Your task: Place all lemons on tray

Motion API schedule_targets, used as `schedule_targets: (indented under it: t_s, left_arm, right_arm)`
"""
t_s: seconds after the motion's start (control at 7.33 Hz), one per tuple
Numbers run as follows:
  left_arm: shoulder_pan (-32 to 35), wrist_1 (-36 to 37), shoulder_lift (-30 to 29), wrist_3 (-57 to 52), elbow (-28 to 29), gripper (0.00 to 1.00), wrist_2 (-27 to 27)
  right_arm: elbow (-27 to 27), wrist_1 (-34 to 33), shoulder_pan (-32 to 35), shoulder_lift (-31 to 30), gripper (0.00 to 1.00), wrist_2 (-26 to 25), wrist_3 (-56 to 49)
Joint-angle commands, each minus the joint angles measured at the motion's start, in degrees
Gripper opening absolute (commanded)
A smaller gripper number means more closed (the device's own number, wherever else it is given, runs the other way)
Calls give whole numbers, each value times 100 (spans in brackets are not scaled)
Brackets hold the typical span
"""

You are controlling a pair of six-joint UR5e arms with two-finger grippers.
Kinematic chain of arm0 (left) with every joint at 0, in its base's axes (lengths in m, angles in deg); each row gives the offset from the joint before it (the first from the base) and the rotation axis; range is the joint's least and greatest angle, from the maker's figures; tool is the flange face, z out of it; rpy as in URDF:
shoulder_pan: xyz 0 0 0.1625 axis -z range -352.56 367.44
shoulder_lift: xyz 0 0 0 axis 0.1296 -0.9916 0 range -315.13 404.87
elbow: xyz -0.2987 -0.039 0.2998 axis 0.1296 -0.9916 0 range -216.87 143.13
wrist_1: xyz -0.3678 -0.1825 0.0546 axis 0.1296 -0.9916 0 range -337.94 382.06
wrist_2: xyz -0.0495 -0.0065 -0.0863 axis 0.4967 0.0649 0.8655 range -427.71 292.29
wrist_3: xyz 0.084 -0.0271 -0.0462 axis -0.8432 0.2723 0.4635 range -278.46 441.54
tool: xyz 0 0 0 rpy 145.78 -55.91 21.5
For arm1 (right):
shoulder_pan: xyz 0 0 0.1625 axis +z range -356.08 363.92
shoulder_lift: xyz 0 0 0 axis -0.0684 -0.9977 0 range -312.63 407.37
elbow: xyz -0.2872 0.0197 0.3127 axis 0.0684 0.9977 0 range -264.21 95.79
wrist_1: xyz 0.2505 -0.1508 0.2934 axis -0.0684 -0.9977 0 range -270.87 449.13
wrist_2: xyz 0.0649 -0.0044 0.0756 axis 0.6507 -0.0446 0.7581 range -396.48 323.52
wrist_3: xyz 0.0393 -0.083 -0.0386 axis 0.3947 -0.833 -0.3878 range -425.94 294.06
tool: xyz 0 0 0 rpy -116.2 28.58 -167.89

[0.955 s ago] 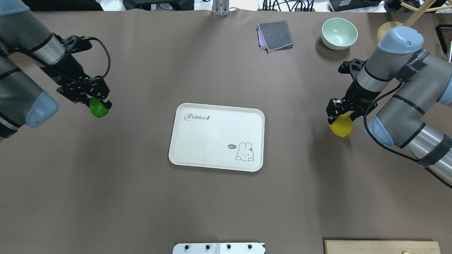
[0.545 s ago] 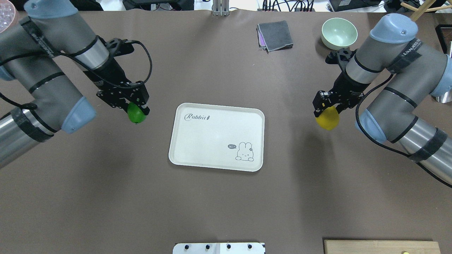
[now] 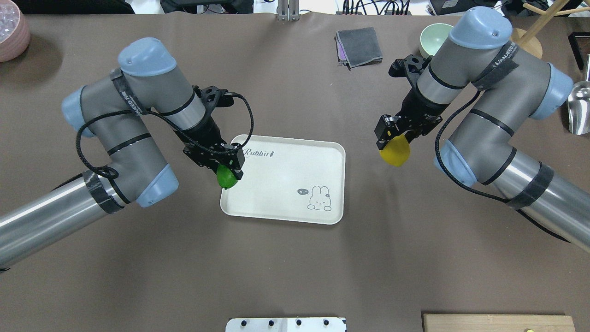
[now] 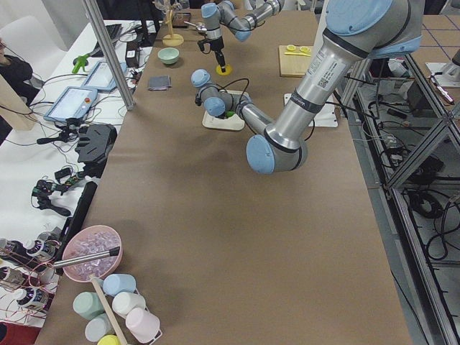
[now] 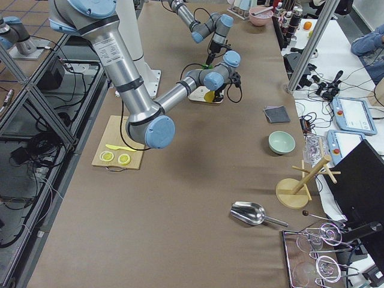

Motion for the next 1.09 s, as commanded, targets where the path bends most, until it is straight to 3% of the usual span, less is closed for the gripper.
schedule_targets:
  t_s: [0.0, 0.27, 0.41, 0.55, 0.95]
  left_arm:
    - [-8, -34, -275, 24, 244, 0, -307]
    - [-17, -34, -338, 24, 342, 0, -317]
    - [-17, -43, -338, 24, 359, 72, -326]
    - [-43, -60, -330, 24, 351, 99, -326]
    - [0, -52, -294, 16, 272, 99, -317]
  right_arm:
    - [361, 533, -253, 241, 19, -21, 3]
    - [765, 1035, -465, 469, 19, -178, 3]
    - [959, 1229, -544, 574, 19, -240, 3]
    - [1021, 1283, -588, 593, 19, -240, 3]
    - [1127, 1477, -729, 602, 20, -372, 3]
